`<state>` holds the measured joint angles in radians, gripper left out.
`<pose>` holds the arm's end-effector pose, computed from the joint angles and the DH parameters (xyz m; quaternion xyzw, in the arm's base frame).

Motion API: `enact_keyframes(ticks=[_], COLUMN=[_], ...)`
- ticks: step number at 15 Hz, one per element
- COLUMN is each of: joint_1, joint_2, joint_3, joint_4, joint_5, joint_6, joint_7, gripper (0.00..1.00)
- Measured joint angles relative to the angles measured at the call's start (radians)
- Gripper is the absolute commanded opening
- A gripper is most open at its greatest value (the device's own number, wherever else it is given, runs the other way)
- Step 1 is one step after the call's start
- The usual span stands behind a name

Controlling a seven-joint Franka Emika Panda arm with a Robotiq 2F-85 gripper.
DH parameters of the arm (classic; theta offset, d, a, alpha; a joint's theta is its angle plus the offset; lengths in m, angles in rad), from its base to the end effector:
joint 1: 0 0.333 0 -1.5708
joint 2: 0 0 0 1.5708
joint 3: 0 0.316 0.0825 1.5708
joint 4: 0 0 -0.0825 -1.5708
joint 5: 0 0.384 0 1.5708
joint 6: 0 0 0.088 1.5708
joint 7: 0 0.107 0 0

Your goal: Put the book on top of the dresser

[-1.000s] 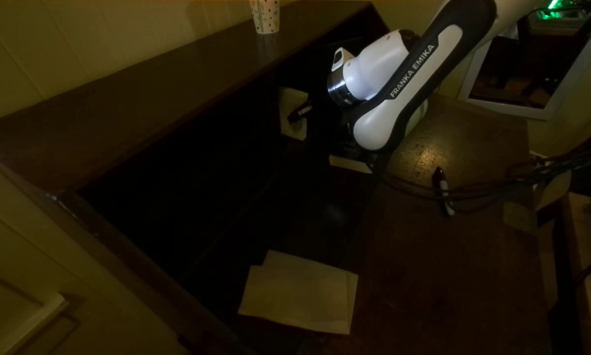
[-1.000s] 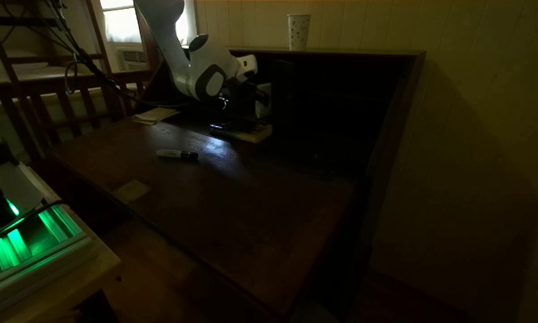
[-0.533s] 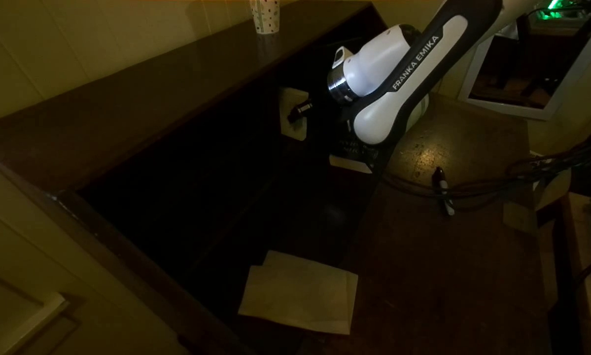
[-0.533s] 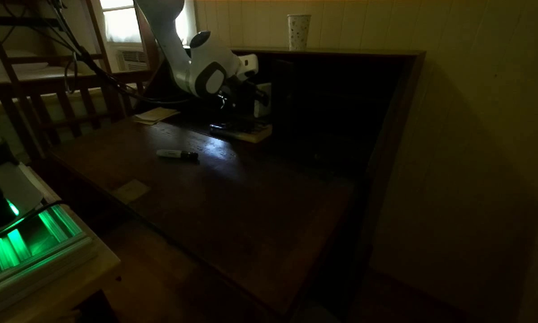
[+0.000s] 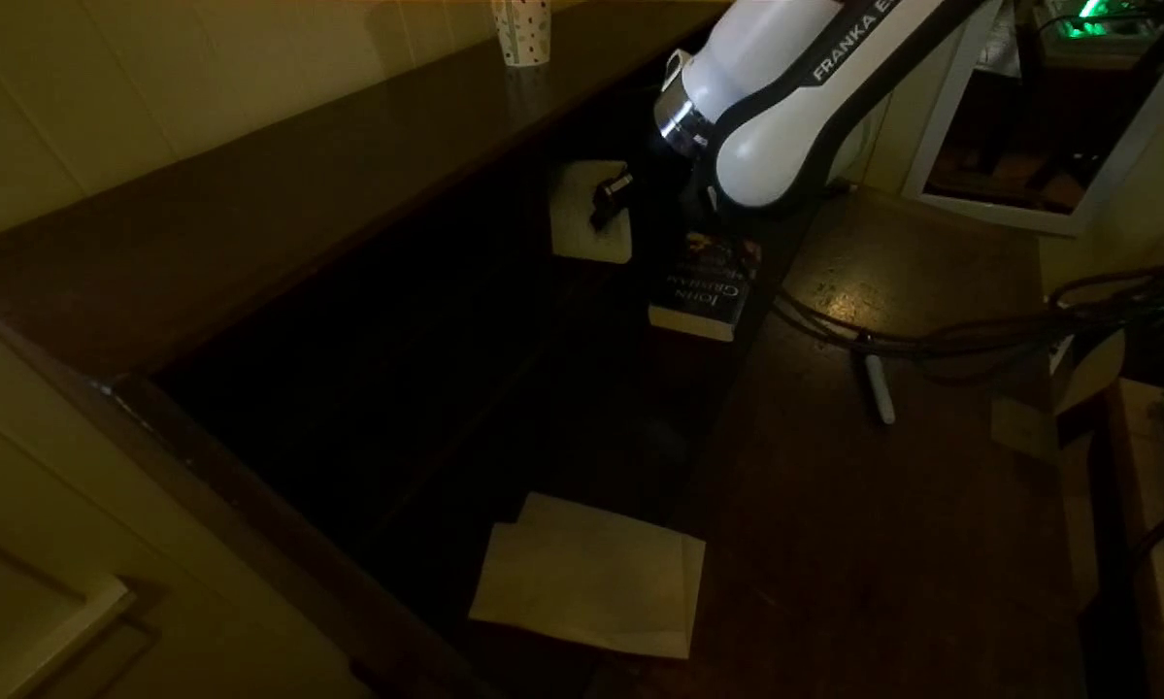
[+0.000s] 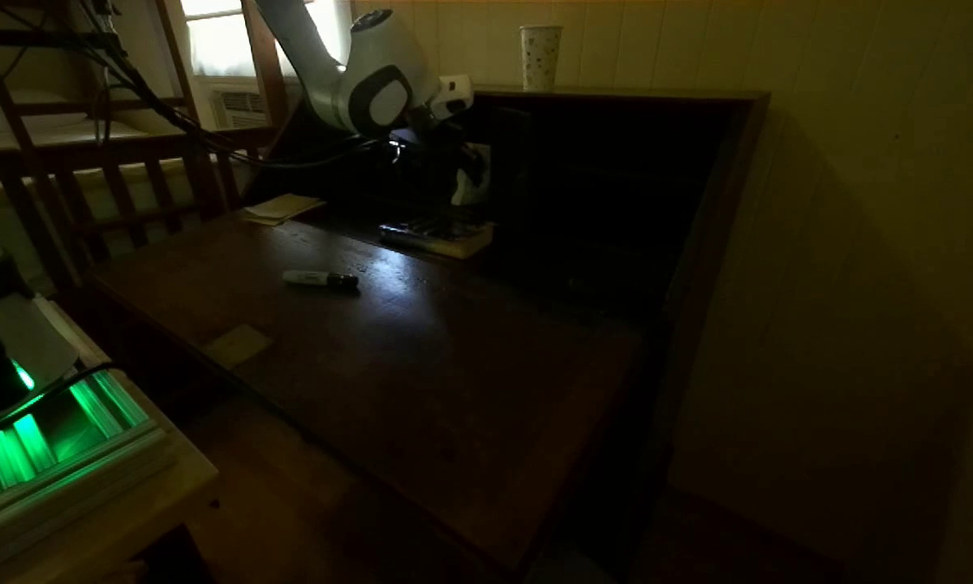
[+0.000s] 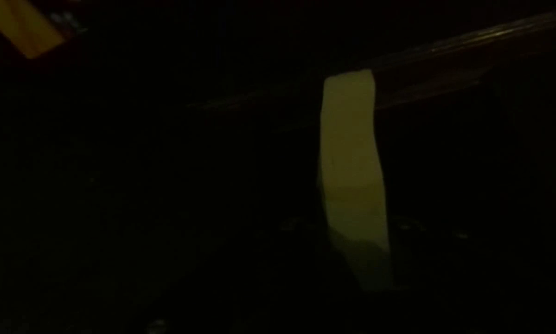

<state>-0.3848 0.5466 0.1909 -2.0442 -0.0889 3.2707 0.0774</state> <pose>0.6301 -0.1245 0.2544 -0.9333 0.1134 -0.3404 0.0126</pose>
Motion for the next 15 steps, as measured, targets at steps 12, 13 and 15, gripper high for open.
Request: enact_keyframes(ticks=[12, 13, 15], joint_1=[0.13, 0.133, 0.136], joint_2=[-0.194, -0.203, -0.227], joint_3=[-0.13, -0.13, -0.13], joint_4=[-0.054, -0.062, -0.081], joint_5=[0.03, 0.041, 0.069], joint_6=[-0.344, -0.353, -0.375], joint_7=[-0.104, -0.115, -0.143], gripper=[0.06, 0.06, 0.06])
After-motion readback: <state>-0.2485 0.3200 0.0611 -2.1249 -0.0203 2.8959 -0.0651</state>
